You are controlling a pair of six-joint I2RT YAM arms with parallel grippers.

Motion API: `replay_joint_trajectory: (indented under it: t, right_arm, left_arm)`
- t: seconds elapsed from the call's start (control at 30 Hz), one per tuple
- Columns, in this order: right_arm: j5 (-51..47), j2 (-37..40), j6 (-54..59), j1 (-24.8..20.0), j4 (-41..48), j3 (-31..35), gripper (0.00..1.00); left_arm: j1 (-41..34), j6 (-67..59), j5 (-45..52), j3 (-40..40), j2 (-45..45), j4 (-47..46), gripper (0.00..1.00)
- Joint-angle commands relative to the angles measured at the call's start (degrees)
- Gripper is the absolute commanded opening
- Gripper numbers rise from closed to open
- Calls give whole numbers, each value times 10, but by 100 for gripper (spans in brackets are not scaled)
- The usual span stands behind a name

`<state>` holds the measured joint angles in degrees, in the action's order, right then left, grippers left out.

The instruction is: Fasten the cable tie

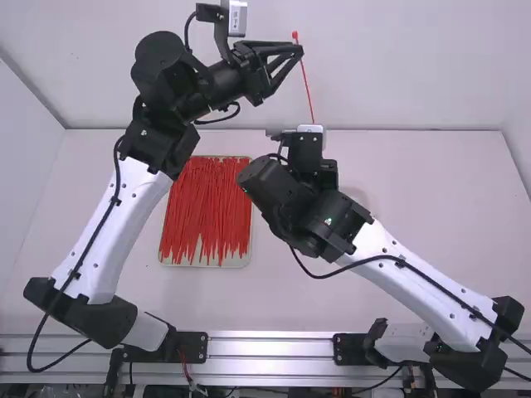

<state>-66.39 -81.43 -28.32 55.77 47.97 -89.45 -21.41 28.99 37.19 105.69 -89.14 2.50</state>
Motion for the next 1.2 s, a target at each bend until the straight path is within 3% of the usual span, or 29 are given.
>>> replay_joint_trajectory:
  t: [0.0, 0.7, 1.03, 1.17]
  right_arm:
    - [-7, 0, -2, 2, -2, -20, 0]
    - [-5, 0, 0, 7, -4, -20, 0]
    - [0, 0, 16, 1, -10, -20, 0]
    - [13, 0, 10, -8, -7, -20, 0]
  left_arm:
    - [-5, 2, -2, 1, 1, 6, 29]
    - [-11, 1, -7, 1, 1, 12, 26]
    - [-11, -1, -8, 1, 1, 11, 10]
    - [-11, -1, -9, 1, 1, 10, 10]
